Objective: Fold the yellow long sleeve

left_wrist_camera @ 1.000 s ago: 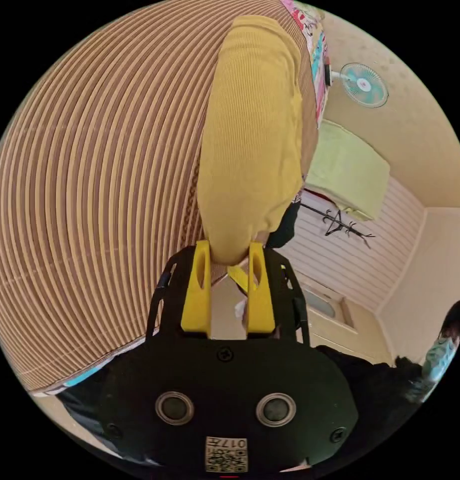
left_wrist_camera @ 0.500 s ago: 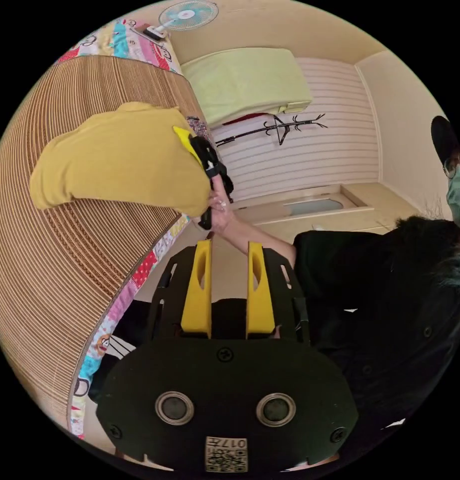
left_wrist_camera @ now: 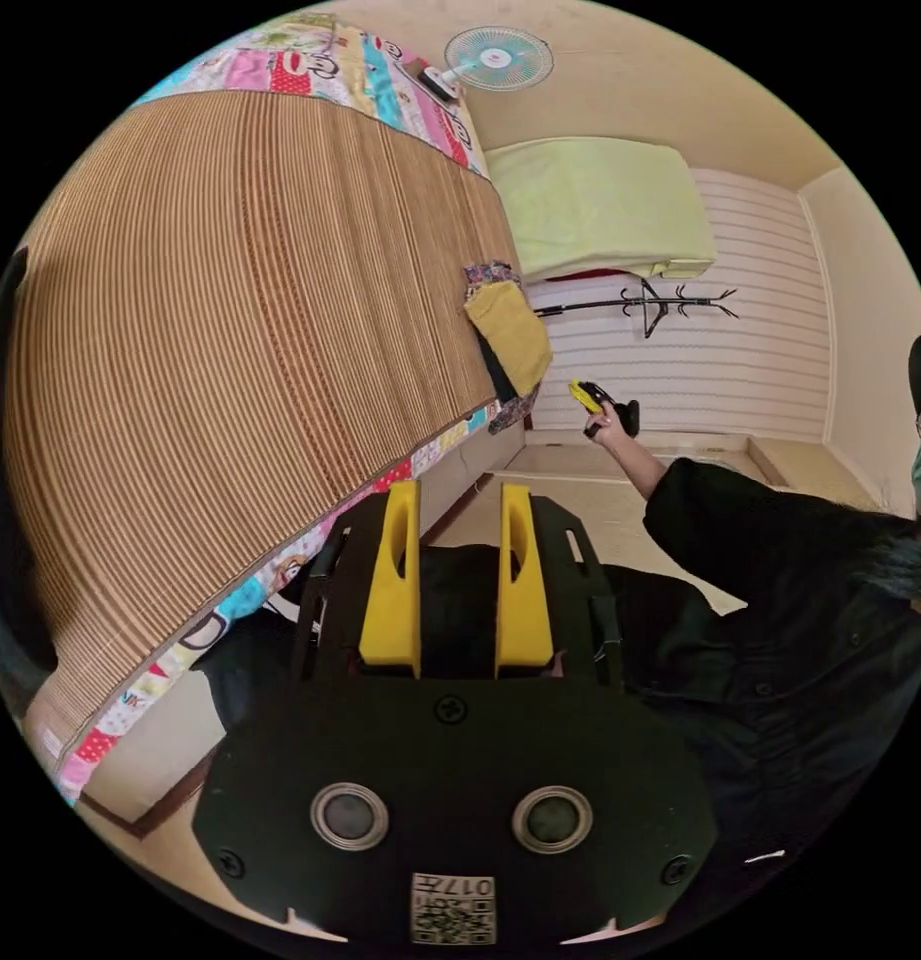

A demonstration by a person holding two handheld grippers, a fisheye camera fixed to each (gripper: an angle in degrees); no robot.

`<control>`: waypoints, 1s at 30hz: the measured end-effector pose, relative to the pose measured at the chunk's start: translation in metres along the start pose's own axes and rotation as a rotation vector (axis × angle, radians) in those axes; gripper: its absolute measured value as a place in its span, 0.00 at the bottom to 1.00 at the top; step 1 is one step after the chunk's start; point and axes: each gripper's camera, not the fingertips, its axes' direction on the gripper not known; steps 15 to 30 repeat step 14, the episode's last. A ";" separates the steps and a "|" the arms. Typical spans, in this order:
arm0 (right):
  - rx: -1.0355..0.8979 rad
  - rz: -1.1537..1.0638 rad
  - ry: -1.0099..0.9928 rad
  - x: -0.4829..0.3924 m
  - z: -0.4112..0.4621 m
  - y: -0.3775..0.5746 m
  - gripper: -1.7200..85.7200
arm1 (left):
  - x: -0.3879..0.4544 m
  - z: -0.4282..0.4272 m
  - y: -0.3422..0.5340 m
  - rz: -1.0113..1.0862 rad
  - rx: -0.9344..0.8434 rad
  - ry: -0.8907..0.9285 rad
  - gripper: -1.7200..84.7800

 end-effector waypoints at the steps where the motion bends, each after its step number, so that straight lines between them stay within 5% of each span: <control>1: -0.055 -0.115 0.081 -0.034 0.015 0.022 0.04 | -0.002 -0.004 0.003 -0.017 0.010 -0.020 0.15; 6: -0.147 -0.779 0.146 -0.227 0.077 0.140 0.02 | -0.018 -0.039 0.028 -0.148 0.113 -0.042 0.13; 11: 0.306 -1.232 0.302 -0.439 0.066 0.277 0.02 | -0.021 -0.076 0.052 -0.196 0.198 -0.098 0.13; 14: 0.568 -1.294 0.320 -0.507 0.048 0.333 0.02 | -0.022 -0.108 0.070 -0.246 0.240 -0.244 0.15; 30: 0.568 -1.294 0.320 -0.507 0.048 0.333 0.02 | -0.022 -0.108 0.070 -0.246 0.240 -0.244 0.15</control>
